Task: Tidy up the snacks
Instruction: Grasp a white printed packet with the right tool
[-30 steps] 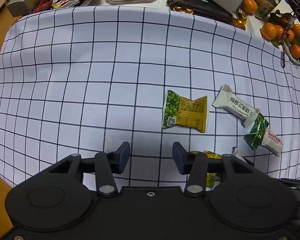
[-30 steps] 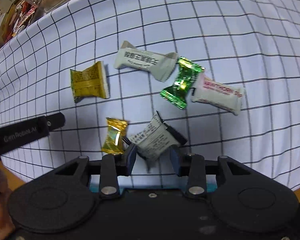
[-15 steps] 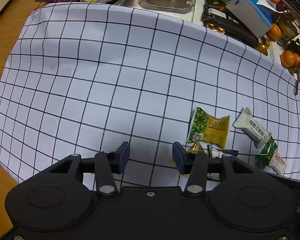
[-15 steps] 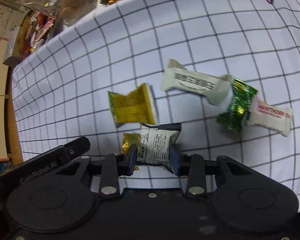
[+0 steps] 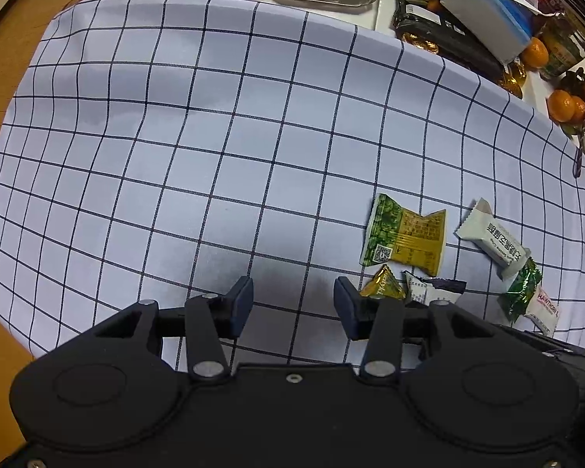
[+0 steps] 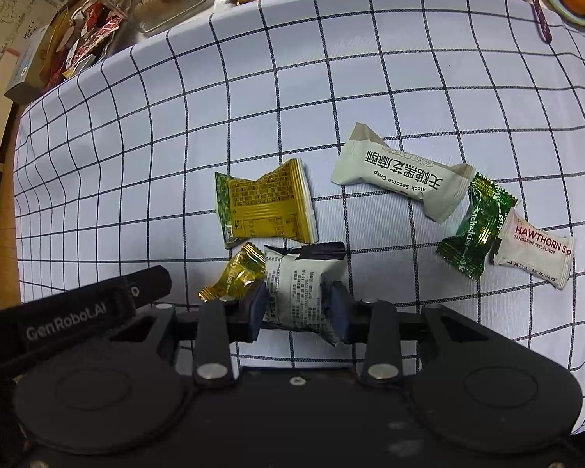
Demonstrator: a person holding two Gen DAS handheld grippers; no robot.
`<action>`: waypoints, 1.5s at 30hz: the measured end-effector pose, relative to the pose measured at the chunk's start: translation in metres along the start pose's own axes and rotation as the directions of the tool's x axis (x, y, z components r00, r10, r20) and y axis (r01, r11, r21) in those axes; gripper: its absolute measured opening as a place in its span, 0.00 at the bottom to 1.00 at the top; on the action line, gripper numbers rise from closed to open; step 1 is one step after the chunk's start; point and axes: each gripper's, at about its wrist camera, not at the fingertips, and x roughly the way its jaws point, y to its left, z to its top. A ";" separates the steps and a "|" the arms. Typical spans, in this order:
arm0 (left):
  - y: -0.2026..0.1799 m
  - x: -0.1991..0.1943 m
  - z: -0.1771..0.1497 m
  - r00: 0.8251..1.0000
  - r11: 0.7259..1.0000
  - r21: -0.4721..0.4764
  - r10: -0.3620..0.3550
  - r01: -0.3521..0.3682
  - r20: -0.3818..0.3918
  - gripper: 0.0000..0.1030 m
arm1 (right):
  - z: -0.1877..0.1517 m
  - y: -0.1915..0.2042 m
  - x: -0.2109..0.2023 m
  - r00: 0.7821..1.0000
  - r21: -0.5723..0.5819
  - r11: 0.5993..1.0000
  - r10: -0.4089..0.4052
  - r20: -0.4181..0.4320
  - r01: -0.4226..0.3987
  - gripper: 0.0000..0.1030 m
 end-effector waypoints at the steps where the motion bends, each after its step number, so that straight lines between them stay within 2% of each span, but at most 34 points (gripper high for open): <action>1: 0.001 0.000 0.000 1.000 1.000 -0.001 0.001 -0.001 0.000 0.52 | 0.000 0.001 0.001 1.000 0.001 1.000 -0.002 0.001 0.002 0.37; 9: 0.012 0.002 0.004 1.000 0.999 -0.053 -0.002 0.002 -0.003 0.52 | -0.003 0.000 0.005 1.000 0.005 1.000 -0.015 -0.001 0.015 0.40; 21: 0.005 0.007 0.002 1.000 1.000 -0.016 0.000 0.000 -0.004 0.52 | 0.003 -0.016 0.009 0.999 0.049 0.998 -0.038 -0.021 0.039 0.36; 30: -0.015 0.002 -0.003 0.999 0.997 0.073 -0.026 0.024 0.028 0.52 | 0.005 -0.047 -0.002 0.997 0.090 0.993 -0.078 -0.009 0.079 0.36; 40: -0.053 0.000 -0.014 0.996 0.975 0.218 -0.064 0.050 0.056 0.52 | -0.002 -0.065 -0.006 0.997 0.108 0.991 -0.078 -0.026 0.081 0.36; 45: -0.059 0.002 -0.020 0.996 0.964 0.260 -0.070 0.054 0.055 0.52 | -0.007 -0.071 -0.011 0.997 0.115 0.991 -0.071 -0.036 0.074 0.36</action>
